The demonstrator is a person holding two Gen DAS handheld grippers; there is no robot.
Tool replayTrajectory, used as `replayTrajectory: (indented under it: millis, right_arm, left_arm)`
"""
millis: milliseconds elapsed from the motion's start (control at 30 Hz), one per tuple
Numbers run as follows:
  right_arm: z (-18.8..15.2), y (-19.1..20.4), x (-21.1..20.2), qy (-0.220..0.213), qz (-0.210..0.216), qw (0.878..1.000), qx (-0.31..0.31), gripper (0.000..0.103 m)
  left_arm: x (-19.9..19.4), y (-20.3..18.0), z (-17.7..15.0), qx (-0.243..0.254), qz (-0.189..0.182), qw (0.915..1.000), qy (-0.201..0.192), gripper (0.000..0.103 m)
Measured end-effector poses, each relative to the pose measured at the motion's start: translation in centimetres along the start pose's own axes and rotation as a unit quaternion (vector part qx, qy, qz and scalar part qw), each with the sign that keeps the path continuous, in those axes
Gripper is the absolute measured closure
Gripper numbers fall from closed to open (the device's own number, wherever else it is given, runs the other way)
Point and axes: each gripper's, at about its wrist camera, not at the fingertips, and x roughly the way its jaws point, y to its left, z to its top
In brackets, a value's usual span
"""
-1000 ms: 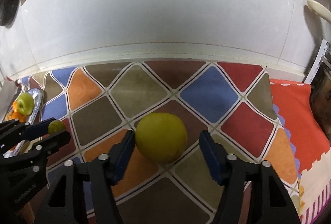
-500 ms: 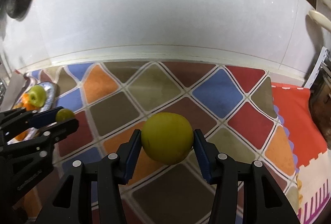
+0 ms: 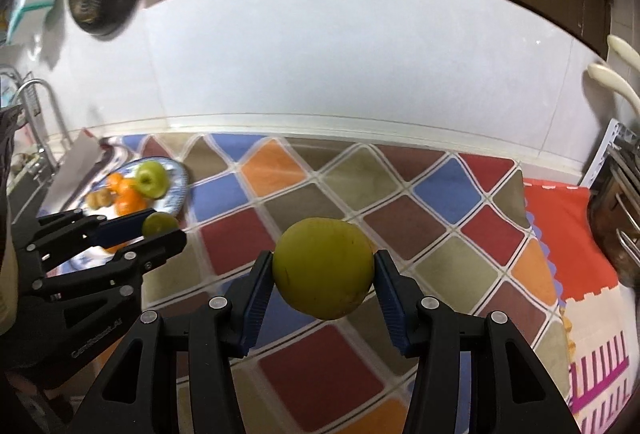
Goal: Organize fruits
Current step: 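Carry the green apple and large yellow fruit over the plate with both tools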
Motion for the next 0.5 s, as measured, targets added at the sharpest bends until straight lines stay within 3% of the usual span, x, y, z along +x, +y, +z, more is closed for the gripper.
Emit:
replayTrajectory:
  millis: [500]
  right_arm:
    - [-2.5, 6.5, -5.7, -0.008, 0.039, 0.999, -0.019, 0.052]
  left_arm:
    - [-7.4, 2.8, -3.7, -0.026, 0.021, 0.9991, -0.025, 0.075]
